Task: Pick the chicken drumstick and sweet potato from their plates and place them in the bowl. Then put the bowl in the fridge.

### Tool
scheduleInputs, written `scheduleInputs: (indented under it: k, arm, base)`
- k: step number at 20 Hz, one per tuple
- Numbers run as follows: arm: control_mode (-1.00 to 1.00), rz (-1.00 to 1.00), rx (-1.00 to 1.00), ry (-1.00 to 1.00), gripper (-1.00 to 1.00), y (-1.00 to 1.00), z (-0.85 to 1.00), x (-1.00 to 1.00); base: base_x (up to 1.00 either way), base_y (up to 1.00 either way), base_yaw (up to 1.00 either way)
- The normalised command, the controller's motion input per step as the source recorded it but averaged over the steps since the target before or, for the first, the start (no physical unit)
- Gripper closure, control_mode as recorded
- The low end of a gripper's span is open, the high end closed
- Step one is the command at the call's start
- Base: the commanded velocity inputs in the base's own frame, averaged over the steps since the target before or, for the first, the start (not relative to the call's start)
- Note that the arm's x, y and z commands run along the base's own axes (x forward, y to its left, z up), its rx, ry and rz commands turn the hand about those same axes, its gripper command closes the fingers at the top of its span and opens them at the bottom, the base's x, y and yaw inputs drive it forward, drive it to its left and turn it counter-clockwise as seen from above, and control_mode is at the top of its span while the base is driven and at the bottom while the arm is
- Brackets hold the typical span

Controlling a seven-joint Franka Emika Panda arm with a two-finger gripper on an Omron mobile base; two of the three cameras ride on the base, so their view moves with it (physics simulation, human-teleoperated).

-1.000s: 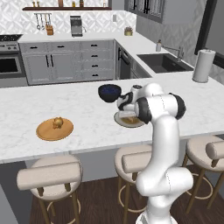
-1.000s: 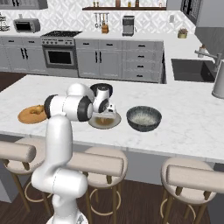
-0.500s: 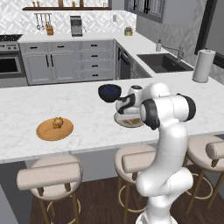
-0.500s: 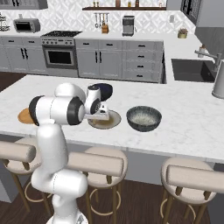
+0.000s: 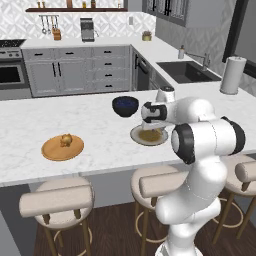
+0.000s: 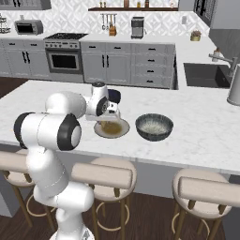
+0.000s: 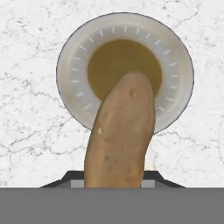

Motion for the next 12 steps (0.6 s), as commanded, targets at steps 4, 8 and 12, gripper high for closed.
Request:
scheduleInputs:
  k: [4, 8, 12]
  arm:
    - [-1.0, 0.0, -0.13, -0.1, 1.0, -0.64, 0.61, -0.27]
    - [-1.0, 0.0, -0.14, -0.02, 1.0, -0.64, 0.37, -0.03]
    - [-1.0, 0.0, -0.13, -0.01, 1.0, -0.65, 0.28, 0.0]
  base:
    - [0.0, 0.0, 0.0]
    - [0.0, 0.0, 0.0]
    - [0.0, 0.0, 0.0]
